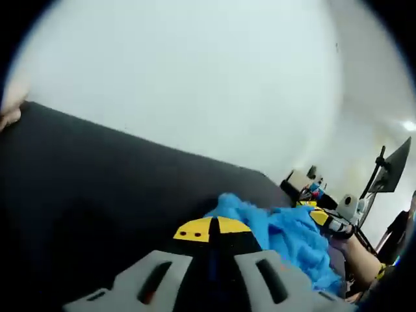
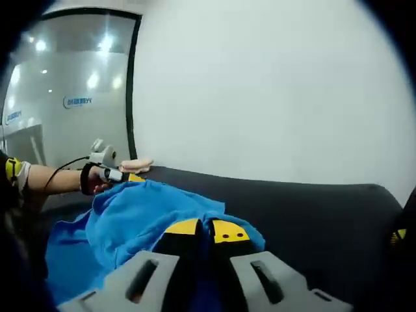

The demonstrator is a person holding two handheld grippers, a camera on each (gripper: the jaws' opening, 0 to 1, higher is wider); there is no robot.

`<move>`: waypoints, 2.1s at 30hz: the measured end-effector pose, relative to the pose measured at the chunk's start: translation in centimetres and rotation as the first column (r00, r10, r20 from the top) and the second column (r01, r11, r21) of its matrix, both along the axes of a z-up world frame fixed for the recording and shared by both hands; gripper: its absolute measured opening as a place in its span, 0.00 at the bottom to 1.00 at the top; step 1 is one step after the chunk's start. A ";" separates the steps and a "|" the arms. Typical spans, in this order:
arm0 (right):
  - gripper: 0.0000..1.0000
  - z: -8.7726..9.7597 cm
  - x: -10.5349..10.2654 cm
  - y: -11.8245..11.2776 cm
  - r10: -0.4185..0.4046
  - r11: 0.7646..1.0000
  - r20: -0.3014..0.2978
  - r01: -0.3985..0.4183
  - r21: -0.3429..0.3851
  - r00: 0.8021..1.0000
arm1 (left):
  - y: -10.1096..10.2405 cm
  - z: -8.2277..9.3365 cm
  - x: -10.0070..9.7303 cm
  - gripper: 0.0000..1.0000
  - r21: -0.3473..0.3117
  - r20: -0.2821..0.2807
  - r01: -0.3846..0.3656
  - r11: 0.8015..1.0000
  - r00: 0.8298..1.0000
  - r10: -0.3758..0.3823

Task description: Spread out the cloth and fold it

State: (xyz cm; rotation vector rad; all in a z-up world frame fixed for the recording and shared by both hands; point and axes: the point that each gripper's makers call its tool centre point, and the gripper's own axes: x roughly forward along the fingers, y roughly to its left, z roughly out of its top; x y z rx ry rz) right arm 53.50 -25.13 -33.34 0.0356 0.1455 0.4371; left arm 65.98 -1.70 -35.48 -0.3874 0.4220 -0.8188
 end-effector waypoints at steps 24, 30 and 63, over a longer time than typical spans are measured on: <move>0.04 1.0 -7.8 -10.3 -0.170 0.984 0.049 0.166 0.067 0.984 | -1.4 1.7 -0.8 0.00 -0.036 -0.029 0.015 0.999 0.999 -0.016; 0.20 -0.9 -6.6 -14.1 -0.315 0.906 0.111 0.334 -0.261 0.942 | 1.8 4.1 -5.3 0.10 0.144 0.290 0.116 0.983 0.945 -0.154; 0.02 2.8 -11.9 6.0 0.454 0.891 0.112 -0.449 -0.067 0.884 | -1.1 6.3 -15.7 0.04 -0.059 0.141 0.591 0.804 0.803 -0.580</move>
